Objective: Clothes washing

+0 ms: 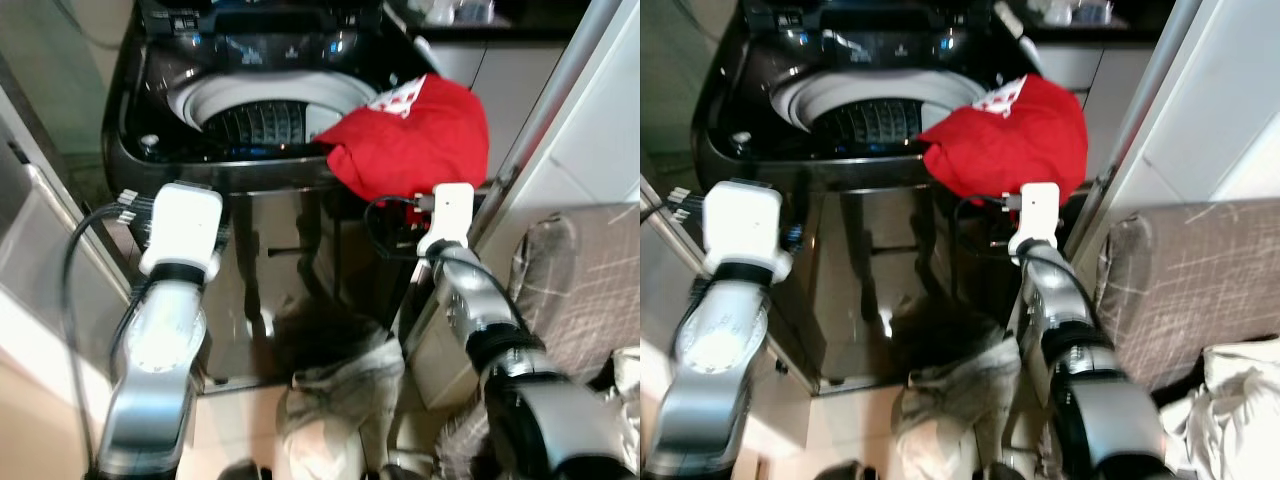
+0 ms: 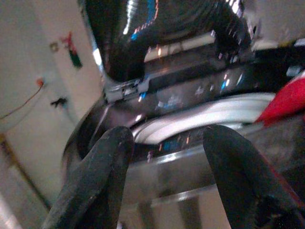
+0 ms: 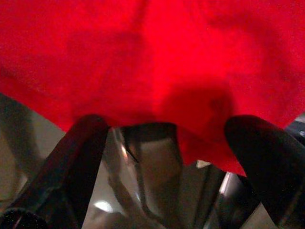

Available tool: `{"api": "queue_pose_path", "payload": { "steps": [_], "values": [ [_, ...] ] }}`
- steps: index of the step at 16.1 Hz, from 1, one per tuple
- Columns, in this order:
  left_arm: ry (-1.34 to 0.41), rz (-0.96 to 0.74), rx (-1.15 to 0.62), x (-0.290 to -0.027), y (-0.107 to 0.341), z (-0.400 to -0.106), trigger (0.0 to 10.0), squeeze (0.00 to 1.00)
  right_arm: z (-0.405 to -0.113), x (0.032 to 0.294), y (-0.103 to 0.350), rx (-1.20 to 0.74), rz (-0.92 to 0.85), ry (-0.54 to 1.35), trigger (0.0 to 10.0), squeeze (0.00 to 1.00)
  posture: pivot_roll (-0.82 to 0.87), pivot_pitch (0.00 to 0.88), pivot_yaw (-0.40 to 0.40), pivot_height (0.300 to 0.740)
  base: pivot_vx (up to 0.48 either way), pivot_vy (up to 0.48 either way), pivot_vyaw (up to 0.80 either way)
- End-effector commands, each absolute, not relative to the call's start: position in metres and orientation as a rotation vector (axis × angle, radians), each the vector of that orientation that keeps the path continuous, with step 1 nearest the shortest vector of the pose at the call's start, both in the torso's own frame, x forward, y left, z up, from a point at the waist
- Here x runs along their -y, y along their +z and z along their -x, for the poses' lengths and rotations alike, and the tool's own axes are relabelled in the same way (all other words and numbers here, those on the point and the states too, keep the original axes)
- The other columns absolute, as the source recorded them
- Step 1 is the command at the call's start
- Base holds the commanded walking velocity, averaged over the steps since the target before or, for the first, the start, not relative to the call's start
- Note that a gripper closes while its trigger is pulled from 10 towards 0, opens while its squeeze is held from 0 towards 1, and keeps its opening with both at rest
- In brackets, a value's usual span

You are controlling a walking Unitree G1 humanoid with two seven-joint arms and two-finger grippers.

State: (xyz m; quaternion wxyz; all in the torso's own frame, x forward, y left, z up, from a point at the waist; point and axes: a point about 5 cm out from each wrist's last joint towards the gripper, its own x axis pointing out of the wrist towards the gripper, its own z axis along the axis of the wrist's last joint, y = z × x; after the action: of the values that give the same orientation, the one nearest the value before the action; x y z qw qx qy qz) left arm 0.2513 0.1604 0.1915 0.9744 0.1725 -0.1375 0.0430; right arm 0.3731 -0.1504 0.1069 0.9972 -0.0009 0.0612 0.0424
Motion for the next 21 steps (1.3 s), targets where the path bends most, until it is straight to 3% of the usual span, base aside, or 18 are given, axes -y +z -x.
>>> {"api": "queue_pose_path", "payload": {
  "steps": [1,7,12,16,19,21],
  "values": [
    [0.089,-0.371,0.269,-0.163,0.194,-0.245,10.0,0.0,-0.376,0.154,0.11,-0.125,0.002,0.061,10.0,0.0,0.15,0.161,-0.026,0.731,0.0,0.0,0.0],
    [0.141,-0.379,0.212,-0.171,0.191,-0.218,10.0,0.0,-0.393,0.151,0.135,-0.127,0.073,0.015,10.0,0.0,0.21,0.22,-0.047,0.731,0.0,0.0,0.0],
    [0.136,-0.342,0.189,-0.162,0.189,-0.22,10.0,0.0,-0.408,0.116,0.176,-0.009,0.174,0.111,10.0,0.0,0.18,0.2,-0.056,0.731,0.0,0.0,0.0],
    [0.136,-0.326,0.204,-0.158,0.19,-0.229,10.0,0.0,-0.41,0.055,0.254,0.324,0.222,0.344,10.0,0.0,0.15,0.167,-0.068,0.731,0.0,0.0,0.0],
    [0.144,-0.308,0.23,-0.155,0.192,-0.24,10.0,0.0,-0.401,0.03,0.297,0.517,0.215,0.46,10.0,0.0,0.14,0.128,-0.084,0.731,0.0,0.0,0.0],
    [0.143,-0.299,0.239,-0.153,0.191,-0.245,10.0,0.0,-0.398,0.024,0.297,0.533,0.211,0.509,10.0,0.0,0.13,0.113,-0.087,0.731,0.0,0.0,0.0]
  ]
}}
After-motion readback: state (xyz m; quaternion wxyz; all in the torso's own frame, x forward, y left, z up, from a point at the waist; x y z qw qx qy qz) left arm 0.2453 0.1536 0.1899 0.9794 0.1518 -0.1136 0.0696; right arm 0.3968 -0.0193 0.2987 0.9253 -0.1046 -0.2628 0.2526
